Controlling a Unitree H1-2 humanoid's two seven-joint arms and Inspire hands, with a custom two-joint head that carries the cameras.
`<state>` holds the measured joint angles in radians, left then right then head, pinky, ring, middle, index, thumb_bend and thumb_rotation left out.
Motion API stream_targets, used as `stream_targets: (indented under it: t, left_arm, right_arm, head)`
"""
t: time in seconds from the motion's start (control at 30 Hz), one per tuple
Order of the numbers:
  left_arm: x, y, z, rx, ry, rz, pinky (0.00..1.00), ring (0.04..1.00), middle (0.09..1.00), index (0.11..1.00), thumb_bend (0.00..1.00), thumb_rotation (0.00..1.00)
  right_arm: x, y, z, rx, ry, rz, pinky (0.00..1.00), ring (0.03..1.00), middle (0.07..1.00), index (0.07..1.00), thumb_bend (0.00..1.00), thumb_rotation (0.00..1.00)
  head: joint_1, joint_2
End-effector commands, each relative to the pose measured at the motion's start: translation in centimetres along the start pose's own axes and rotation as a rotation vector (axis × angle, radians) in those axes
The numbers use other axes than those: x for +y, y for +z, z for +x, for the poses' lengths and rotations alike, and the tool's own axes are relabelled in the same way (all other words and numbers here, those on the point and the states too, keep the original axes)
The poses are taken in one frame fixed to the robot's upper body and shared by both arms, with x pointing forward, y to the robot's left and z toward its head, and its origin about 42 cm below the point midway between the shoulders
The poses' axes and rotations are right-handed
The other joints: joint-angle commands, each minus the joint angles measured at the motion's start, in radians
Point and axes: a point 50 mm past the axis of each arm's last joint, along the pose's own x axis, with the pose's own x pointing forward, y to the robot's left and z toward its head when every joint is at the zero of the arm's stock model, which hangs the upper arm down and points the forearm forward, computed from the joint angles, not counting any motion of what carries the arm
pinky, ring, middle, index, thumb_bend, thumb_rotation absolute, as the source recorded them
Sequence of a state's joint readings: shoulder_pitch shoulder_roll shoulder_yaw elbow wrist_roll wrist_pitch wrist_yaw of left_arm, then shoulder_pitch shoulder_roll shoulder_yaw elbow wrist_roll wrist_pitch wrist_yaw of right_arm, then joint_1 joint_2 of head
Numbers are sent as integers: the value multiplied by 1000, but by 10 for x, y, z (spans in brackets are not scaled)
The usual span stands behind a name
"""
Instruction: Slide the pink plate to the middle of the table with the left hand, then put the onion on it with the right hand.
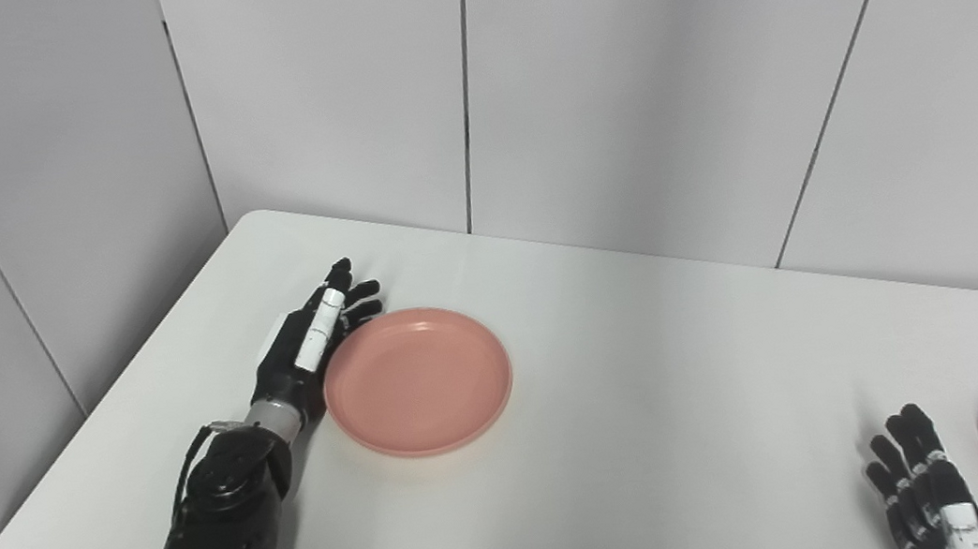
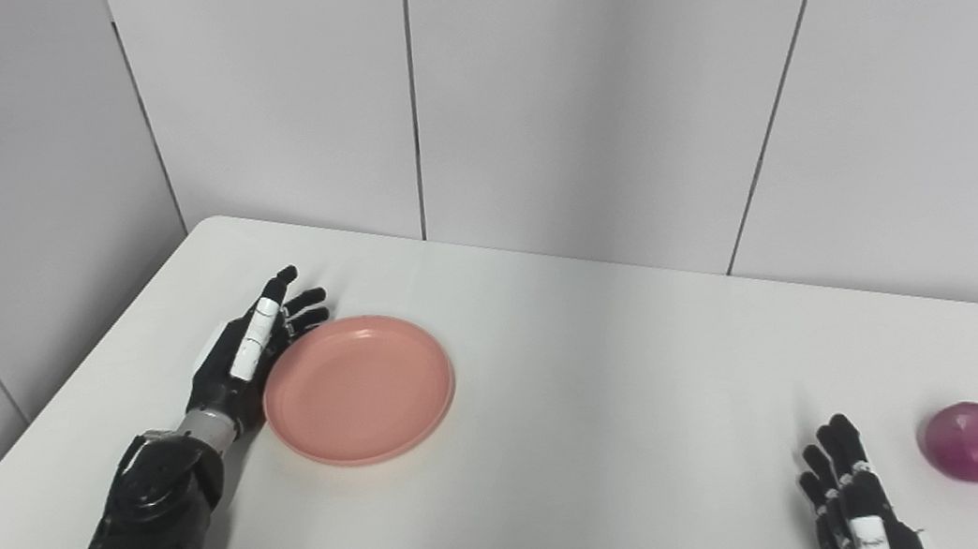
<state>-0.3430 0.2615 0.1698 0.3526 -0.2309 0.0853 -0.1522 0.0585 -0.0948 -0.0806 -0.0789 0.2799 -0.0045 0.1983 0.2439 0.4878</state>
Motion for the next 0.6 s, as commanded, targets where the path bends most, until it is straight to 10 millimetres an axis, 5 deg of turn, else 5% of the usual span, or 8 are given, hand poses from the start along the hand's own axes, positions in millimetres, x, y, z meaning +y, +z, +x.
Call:
stream_targets:
  t: [0.0, 0.57]
  left_arm:
    - [-19, -6, -1, 54, -72, -29, 875, 849, 853, 957, 851, 854]
    - [-68, -17, 1, 79, -125, -99, 830, 817, 831, 939, 842, 863]
  right_arm:
    - [5, -33, -28, 124, -36, 60, 1000, 999, 998, 996, 774, 786]
    - [12, -30, -26, 114, -30, 66, 1000, 996, 1000, 1000, 750, 785]
  head:
    - [-1, 4]
    - [-15, 15]
